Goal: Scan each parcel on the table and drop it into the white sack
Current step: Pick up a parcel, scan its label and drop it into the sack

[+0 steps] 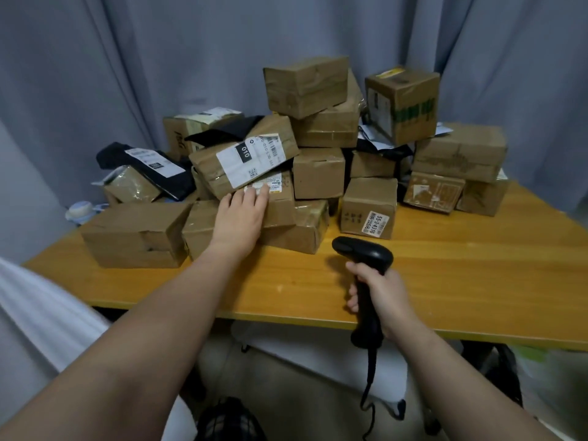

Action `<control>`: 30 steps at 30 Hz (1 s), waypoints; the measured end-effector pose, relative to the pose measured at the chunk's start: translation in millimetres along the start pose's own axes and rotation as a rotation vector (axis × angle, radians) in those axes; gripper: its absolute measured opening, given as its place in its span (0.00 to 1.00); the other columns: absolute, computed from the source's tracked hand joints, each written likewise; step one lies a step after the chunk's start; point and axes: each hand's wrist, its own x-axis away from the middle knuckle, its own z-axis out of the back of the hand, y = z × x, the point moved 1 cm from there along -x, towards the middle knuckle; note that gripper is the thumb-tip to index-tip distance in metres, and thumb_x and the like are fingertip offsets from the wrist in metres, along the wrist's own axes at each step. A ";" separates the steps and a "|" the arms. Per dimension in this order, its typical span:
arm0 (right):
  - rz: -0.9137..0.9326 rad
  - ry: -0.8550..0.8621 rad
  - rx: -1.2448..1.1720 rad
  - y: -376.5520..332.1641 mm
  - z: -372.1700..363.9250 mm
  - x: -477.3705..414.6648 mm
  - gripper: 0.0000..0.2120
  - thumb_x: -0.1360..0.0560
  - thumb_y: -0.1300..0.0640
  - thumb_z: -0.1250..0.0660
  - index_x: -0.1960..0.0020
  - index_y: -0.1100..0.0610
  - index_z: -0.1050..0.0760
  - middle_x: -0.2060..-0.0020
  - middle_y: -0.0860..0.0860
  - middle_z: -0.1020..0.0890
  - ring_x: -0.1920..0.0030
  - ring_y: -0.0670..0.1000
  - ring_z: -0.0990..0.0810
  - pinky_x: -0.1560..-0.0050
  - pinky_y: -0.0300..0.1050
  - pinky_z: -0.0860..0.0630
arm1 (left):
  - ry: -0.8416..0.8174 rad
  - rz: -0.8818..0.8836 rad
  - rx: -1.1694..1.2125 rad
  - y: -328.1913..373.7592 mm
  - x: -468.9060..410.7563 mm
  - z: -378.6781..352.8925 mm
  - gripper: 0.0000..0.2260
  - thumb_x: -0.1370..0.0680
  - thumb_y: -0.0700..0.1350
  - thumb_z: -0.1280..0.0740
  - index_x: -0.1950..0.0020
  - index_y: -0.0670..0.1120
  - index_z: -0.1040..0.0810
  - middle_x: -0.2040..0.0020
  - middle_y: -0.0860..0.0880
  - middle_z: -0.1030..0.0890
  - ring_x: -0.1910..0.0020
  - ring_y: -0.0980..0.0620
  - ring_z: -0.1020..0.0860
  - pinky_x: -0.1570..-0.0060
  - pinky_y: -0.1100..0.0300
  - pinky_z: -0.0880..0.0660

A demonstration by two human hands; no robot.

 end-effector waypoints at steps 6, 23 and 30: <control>0.027 0.025 -0.004 4.2 -1.0 2.3 0.06 0.25 0.59 0.31 0.58 0.61 0.23 0.72 0.56 0.24 0.74 0.53 0.25 0.68 0.48 0.27 | 0.157 -0.059 0.234 -14.3 10.1 18.9 0.32 0.30 0.50 0.29 0.28 0.43 0.35 0.36 0.42 0.28 0.39 0.41 0.30 0.43 0.47 0.30; -0.056 -0.165 -0.345 -12.3 -57.7 42.2 0.19 0.28 0.49 0.27 0.41 0.57 0.21 0.51 0.57 0.15 0.52 0.55 0.15 0.55 0.48 0.18 | 0.378 -0.363 0.410 -5.8 124.8 23.0 0.36 0.37 0.46 0.20 0.35 0.45 0.34 0.43 0.44 0.35 0.43 0.44 0.35 0.47 0.45 0.25; 0.041 -0.093 -0.181 -12.3 -62.9 43.6 0.10 0.30 0.62 0.25 0.49 0.57 0.19 0.57 0.53 0.14 0.54 0.52 0.15 0.48 0.48 0.20 | 0.124 -0.165 0.710 -11.2 131.9 28.9 0.32 0.28 0.65 0.38 0.32 0.46 0.32 0.36 0.44 0.33 0.36 0.47 0.34 0.37 0.51 0.31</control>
